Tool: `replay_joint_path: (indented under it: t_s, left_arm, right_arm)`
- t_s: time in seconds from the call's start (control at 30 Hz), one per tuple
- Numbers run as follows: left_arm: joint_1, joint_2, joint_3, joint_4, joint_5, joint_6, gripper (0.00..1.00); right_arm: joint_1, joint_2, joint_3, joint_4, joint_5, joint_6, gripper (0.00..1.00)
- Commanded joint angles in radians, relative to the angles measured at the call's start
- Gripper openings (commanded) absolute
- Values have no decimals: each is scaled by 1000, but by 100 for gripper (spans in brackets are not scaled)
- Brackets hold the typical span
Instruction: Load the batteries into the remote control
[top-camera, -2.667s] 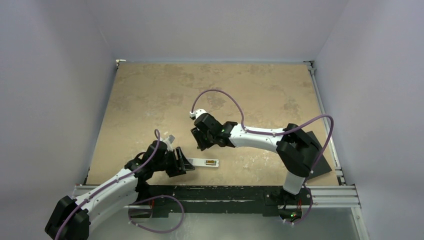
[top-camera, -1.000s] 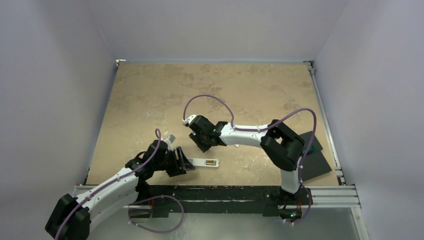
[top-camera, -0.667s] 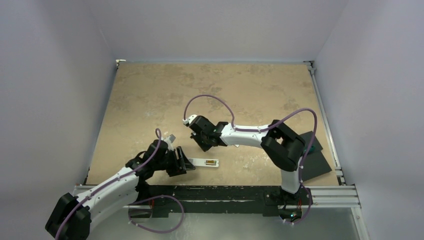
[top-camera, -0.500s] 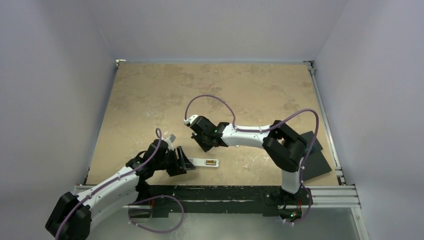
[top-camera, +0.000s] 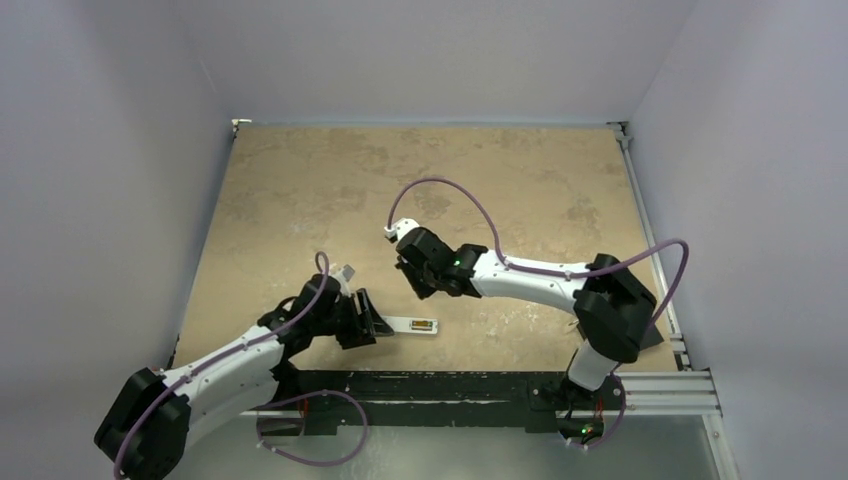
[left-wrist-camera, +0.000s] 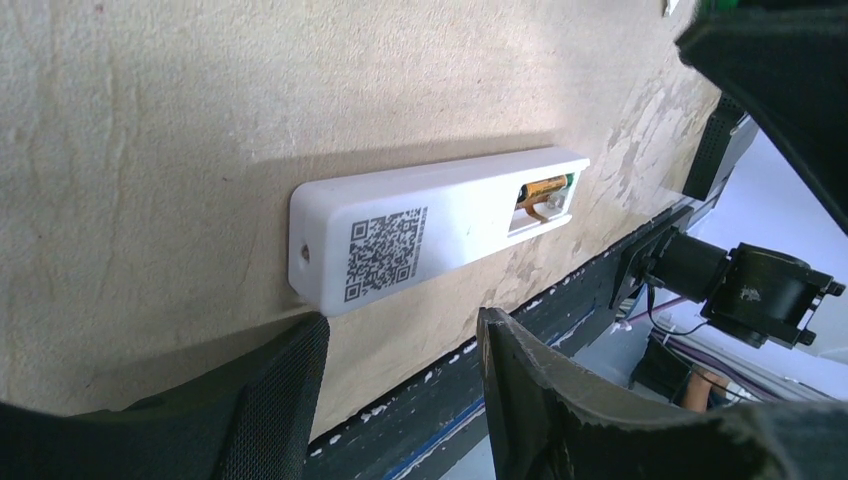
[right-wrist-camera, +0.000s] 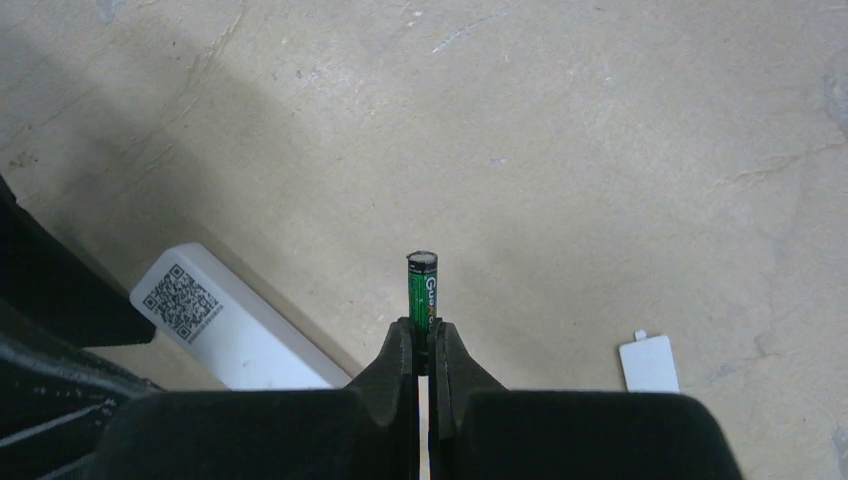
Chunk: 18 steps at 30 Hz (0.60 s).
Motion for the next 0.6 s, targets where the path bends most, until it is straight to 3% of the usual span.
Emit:
replay_joint_path:
  t_s: [0.0, 0.57]
  left_arm:
    - [-6, 51, 41, 52, -26, 17, 56]
    - [-4, 325, 201, 104, -93, 107, 56]
  right_arm:
    - [8, -100, -51, -30, 24, 39, 0]
    - [61, -368, -210, -80, 17, 159, 0]
